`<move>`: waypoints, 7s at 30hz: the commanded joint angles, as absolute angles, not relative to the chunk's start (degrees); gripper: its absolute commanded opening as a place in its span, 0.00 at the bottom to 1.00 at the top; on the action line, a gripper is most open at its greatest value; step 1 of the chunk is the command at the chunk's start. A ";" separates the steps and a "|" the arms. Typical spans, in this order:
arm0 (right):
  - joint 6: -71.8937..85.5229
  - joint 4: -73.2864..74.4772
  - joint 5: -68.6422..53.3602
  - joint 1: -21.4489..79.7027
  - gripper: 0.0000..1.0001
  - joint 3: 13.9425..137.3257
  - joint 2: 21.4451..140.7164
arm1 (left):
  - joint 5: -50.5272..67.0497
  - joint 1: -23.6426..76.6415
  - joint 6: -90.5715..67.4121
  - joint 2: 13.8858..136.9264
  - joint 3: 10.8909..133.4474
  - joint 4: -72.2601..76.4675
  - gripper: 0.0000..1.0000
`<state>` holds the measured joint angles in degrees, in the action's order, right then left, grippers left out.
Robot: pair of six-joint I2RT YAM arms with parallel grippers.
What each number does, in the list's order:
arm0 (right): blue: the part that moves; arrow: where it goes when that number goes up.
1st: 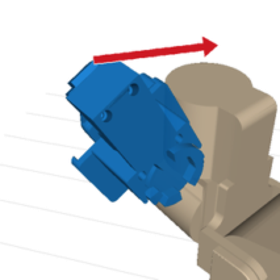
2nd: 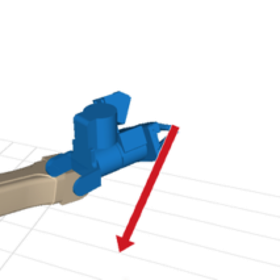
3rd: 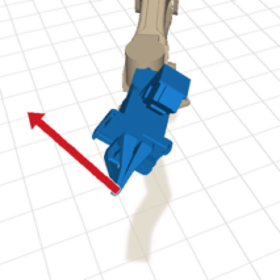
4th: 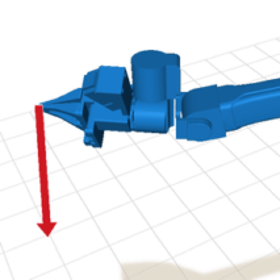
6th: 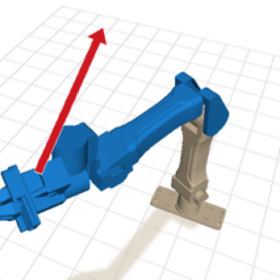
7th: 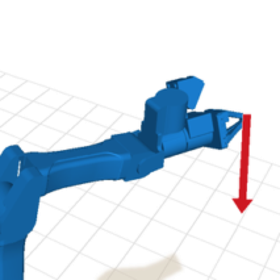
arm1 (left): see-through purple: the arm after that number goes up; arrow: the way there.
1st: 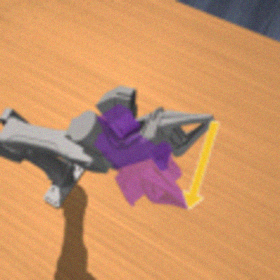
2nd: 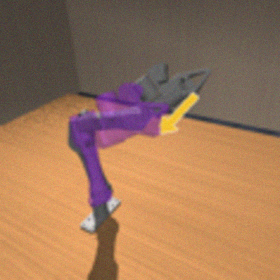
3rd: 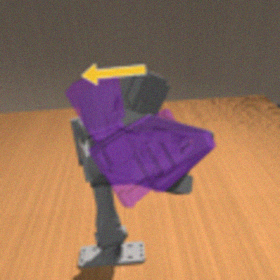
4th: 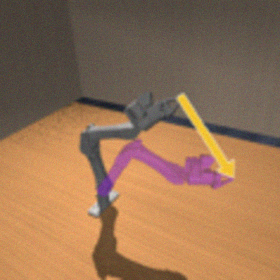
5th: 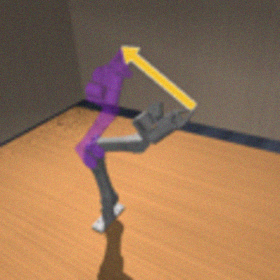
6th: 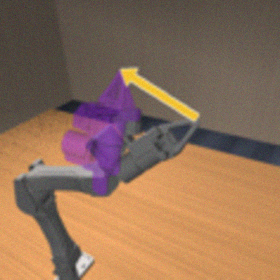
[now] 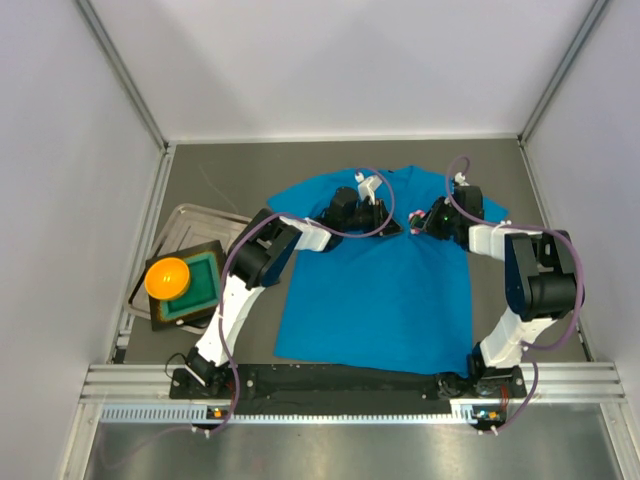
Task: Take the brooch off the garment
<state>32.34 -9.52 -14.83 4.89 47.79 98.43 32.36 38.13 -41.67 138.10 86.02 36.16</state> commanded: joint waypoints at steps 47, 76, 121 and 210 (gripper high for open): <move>30.76 -14.50 -17.31 4.31 0.00 48.87 98.70 | 33.57 39.20 -39.64 141.15 97.64 31.11 0.14; 30.76 -14.94 -17.40 3.60 0.27 49.83 98.17 | 33.84 39.99 -40.52 141.94 97.56 32.17 0.10; 27.60 -16.26 -19.34 4.22 0.00 49.83 99.93 | 38.94 37.18 -37.88 141.24 103.27 21.09 0.21; 26.72 -19.16 -22.15 4.13 0.00 48.69 99.49 | 39.55 35.33 -47.37 142.03 100.02 25.75 0.23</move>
<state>28.01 -15.46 -20.84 3.99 48.75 100.03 40.75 36.03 -49.32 143.04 100.36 25.23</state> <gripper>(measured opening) 0.115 0.196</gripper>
